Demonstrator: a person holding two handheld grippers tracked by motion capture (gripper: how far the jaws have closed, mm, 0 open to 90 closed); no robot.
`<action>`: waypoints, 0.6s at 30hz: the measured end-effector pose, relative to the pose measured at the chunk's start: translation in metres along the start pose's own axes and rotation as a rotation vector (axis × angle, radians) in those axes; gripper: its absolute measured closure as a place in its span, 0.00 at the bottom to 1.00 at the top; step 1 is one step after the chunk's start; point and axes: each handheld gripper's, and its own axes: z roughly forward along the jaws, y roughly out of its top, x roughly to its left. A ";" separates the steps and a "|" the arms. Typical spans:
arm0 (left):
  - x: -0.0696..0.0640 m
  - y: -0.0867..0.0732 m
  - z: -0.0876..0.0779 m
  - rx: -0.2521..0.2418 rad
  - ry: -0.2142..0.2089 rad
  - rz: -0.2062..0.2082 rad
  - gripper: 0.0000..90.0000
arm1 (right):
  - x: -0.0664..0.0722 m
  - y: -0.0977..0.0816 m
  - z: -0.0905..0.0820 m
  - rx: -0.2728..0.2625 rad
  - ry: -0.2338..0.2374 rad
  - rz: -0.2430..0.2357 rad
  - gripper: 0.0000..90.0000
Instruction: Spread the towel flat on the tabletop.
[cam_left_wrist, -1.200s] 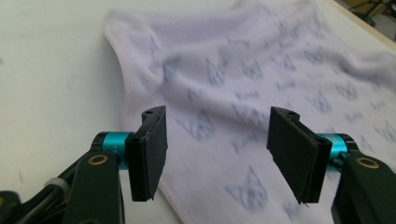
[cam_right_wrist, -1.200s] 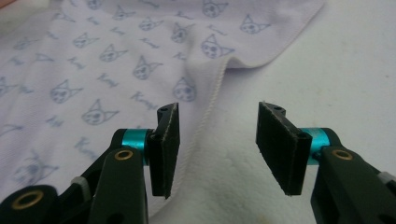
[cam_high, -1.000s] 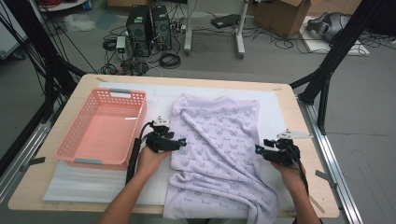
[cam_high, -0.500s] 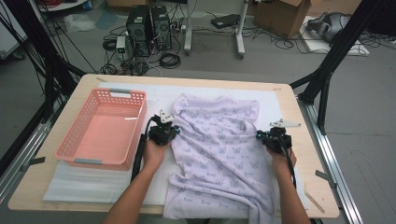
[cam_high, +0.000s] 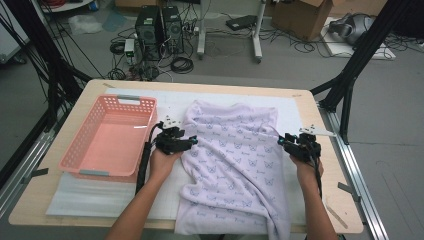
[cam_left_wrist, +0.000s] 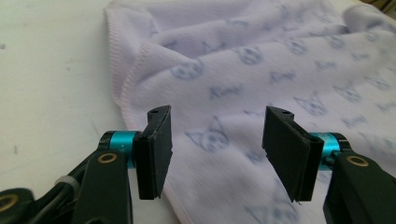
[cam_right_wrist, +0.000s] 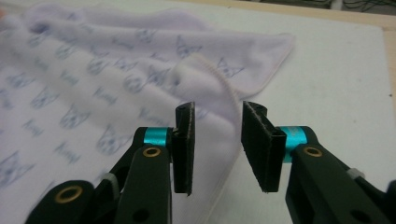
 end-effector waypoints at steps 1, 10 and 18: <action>-0.003 -0.004 -0.004 -0.001 -0.033 -0.026 0.47 | 0.002 -0.003 -0.005 -0.002 0.014 -0.005 0.68; -0.024 -0.029 -0.027 0.064 -0.100 0.053 0.45 | 0.025 -0.044 -0.047 0.035 0.082 -0.076 0.56; -0.033 -0.034 -0.023 0.136 -0.137 0.063 0.44 | 0.029 -0.057 -0.057 0.088 0.107 -0.098 0.55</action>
